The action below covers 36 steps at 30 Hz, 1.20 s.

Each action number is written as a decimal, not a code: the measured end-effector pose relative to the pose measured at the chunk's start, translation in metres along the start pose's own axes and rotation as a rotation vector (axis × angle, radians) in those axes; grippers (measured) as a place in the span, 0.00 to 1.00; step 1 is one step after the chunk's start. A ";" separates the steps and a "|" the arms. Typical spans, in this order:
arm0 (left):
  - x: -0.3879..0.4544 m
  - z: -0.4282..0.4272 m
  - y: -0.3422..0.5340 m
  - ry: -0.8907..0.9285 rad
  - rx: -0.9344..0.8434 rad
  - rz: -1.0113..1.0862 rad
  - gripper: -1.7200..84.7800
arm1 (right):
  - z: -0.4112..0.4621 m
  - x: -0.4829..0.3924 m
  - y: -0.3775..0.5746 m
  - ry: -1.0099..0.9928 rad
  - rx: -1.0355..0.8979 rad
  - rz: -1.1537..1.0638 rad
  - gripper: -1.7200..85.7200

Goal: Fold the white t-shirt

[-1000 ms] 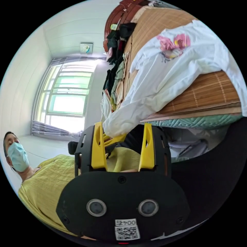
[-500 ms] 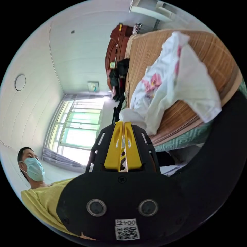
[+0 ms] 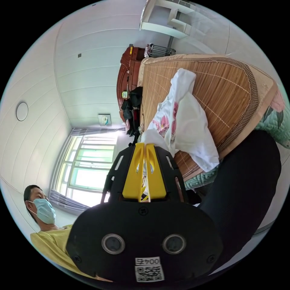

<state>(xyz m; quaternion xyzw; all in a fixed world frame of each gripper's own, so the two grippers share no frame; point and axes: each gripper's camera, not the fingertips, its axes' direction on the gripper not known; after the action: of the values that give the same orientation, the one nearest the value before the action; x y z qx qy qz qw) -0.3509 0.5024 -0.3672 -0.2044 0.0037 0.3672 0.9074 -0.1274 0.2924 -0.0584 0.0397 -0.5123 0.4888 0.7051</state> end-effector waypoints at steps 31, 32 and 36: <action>-0.190 0.113 0.035 0.346 -0.065 0.069 0.18 | 0.009 0.005 0.019 0.011 -0.003 0.029 0.01; -0.204 0.118 0.044 0.422 -0.055 -0.012 0.18 | 0.009 0.004 0.020 0.011 -0.003 0.027 0.01; -0.284 0.171 0.129 0.904 0.109 -0.652 0.18 | 0.009 0.004 0.025 0.007 -0.003 0.025 0.01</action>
<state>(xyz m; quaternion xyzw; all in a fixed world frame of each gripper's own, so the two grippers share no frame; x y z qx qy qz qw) -0.6689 0.4603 -0.2134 -0.2849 0.3479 -0.0571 0.8914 -0.1514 0.3030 -0.0621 0.0305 -0.5112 0.4970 0.7005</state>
